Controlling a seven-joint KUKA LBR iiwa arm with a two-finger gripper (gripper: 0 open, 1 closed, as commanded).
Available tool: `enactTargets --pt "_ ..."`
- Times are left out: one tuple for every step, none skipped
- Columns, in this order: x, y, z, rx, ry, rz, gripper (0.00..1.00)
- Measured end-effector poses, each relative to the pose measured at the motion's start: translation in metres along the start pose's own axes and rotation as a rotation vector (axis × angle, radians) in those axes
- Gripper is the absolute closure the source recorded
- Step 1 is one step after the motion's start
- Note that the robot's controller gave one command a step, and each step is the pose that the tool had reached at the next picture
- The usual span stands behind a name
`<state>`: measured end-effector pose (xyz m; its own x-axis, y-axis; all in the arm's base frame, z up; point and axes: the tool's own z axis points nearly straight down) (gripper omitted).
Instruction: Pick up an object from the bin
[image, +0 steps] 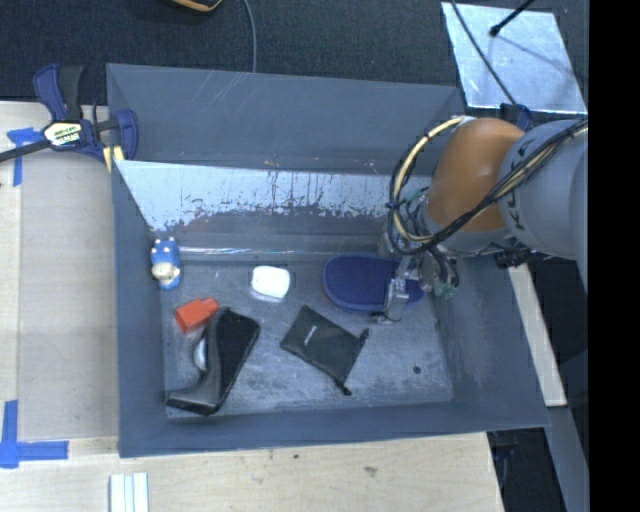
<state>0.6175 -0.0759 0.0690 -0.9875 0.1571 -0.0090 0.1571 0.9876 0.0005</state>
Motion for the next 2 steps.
enactTargets --pt "0.011 0.018 -0.032 -0.001 0.0 -0.531 0.0" --pt "-0.001 0.025 -0.031 -0.003 0.002 -0.94 0.0"
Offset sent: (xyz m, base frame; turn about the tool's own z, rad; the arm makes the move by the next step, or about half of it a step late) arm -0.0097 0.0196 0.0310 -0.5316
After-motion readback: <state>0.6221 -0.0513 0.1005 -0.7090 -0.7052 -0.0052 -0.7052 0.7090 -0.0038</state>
